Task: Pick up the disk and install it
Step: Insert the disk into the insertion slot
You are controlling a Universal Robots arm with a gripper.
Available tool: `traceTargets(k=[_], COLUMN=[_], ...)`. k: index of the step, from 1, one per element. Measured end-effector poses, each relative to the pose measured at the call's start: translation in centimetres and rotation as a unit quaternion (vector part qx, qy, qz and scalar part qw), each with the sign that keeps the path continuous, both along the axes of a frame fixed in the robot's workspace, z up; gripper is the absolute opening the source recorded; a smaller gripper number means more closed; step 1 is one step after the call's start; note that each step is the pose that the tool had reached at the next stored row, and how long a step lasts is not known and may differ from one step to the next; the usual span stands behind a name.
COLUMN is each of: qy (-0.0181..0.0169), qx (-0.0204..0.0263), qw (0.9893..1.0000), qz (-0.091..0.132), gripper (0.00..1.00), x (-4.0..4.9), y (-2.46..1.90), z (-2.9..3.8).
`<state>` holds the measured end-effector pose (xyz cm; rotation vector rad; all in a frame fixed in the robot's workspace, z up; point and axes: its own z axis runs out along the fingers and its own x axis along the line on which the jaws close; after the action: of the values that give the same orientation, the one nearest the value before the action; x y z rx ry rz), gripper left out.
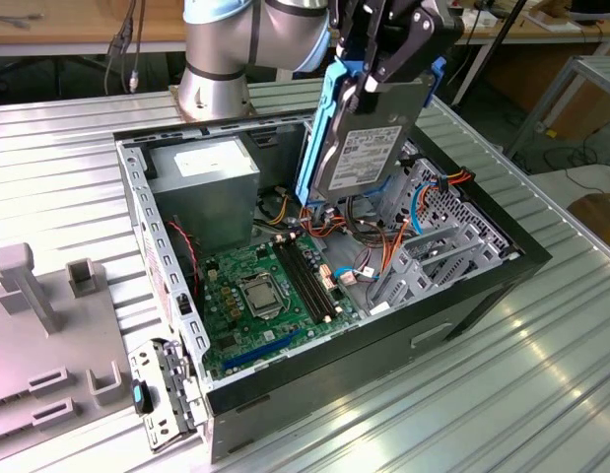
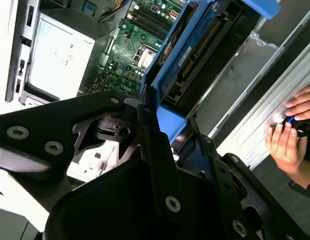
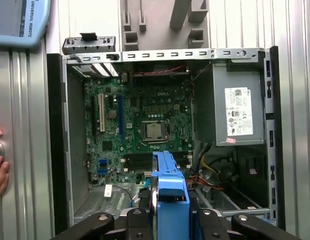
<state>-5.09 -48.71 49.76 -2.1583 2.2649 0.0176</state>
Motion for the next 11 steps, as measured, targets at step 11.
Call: traceTargets(k=[11], qy=[0.0], qx=[0.0], qw=[1.0], qz=[0.0], gripper=[0.37], x=[0.7], y=[-2.55], z=[-0.62])
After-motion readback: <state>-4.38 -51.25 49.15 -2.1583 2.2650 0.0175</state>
